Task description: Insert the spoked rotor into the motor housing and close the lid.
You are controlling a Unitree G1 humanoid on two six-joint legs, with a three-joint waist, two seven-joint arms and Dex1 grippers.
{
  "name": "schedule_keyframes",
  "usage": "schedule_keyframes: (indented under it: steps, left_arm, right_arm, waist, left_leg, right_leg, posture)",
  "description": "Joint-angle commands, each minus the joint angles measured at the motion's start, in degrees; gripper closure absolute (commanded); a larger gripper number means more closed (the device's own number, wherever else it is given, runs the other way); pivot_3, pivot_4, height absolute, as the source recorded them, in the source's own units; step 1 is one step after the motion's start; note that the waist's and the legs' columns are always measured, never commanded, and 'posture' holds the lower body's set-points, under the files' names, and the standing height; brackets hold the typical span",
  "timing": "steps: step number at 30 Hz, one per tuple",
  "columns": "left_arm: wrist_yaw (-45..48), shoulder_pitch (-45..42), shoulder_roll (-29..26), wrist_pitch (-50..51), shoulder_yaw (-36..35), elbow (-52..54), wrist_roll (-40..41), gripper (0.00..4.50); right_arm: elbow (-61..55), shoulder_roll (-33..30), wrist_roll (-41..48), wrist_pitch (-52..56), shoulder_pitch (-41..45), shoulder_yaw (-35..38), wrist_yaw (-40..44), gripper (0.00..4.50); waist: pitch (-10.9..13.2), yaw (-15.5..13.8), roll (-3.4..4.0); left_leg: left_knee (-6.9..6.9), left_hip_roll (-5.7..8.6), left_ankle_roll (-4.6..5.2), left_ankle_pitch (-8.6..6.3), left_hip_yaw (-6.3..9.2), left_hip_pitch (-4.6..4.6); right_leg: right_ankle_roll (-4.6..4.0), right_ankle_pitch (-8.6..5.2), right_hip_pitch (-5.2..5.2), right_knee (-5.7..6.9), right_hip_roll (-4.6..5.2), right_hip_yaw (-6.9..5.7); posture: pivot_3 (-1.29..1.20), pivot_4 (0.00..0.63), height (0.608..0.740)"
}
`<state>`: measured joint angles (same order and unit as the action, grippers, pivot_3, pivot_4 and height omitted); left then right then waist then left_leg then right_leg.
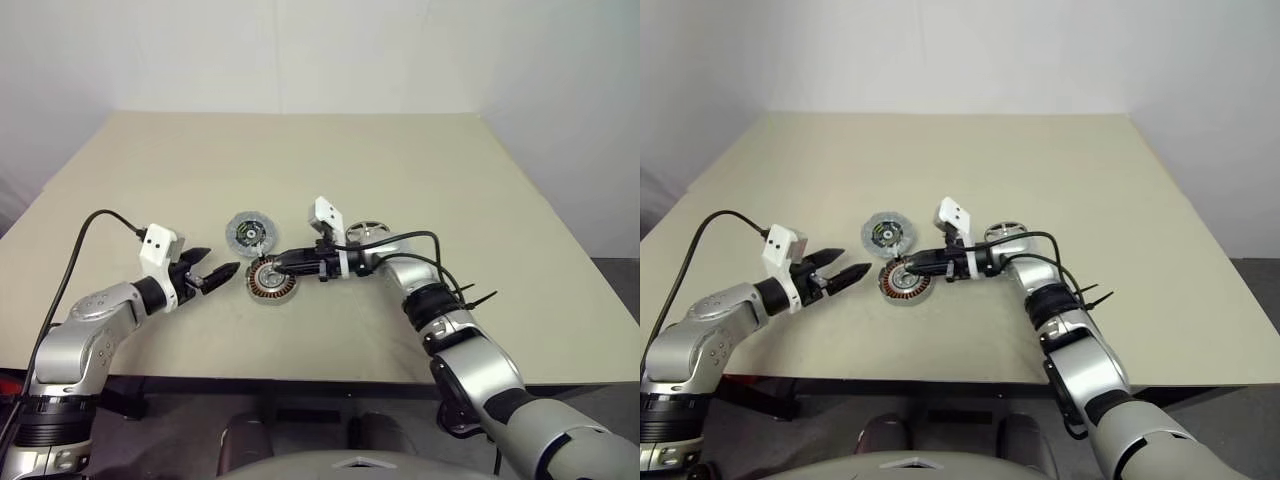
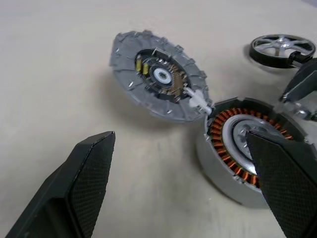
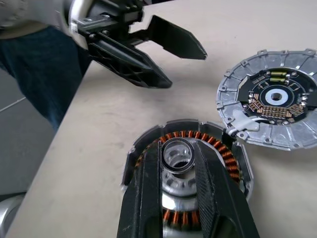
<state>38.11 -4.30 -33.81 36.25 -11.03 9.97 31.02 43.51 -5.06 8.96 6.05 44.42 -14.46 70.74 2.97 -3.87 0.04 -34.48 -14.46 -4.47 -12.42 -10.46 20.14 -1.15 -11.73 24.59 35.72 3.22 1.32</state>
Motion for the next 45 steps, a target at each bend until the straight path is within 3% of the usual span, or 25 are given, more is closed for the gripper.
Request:
schedule_keyframes:
  steps: [1,12,34,45]
  left_arm:
    - [-0.46,-0.09,-0.62,-0.34,-1.27,2.51,-0.03,0.0]
    - [-1.29,0.18,-0.36,-0.23,-1.21,3.42,0.34,0.0]
    - [-0.98,-0.9,-0.17,-0.8,-0.79,2.12,-0.05,0.0]
    - [-0.93,-0.94,-0.19,-0.83,-0.79,1.94,-0.11,0.0]
  right_arm:
    - [2.66,1.61,-1.03,-2.11,2.49,0.31,-1.29,3.89]
    - [8.96,2.97,-3.17,-5.0,3.34,1.21,-2.99,3.89]
    - [5.8,1.0,-3.12,-5.07,1.78,1.09,1.86,3.89]
    - [6.73,1.74,-4.23,-8.61,2.67,1.6,-1.13,3.89]
  waist:
    - [0.0,-0.06,0.0]
    - [0.0,-0.02,0.0]
    - [0.0,-0.04,0.0]
    - [0.0,-0.03,0.0]
  left_leg:
    - [0.01,0.0,-0.02,0.02,0.06,0.03]
    - [0.03,-0.03,-0.17,0.1,0.34,0.0]
    - [0.03,-0.05,-0.17,0.11,0.38,-0.03]
    - [0.04,-0.05,-0.17,0.12,0.39,-0.03]
  right_leg:
    - [-0.03,-0.02,-0.01,0.0,0.0,-0.02]
    - [-0.09,-0.05,-0.2,0.02,0.01,-0.28]
    - [-0.11,-0.06,-0.27,0.02,0.01,-0.35]
    - [-0.11,-0.06,-0.28,0.01,0.01,-0.36]
  posture:
    - [0.0,0.0,0.74]
    - [0.0,0.0,0.74]
    - [0.0,0.0,0.74]
    - [0.0,0.0,0.74]
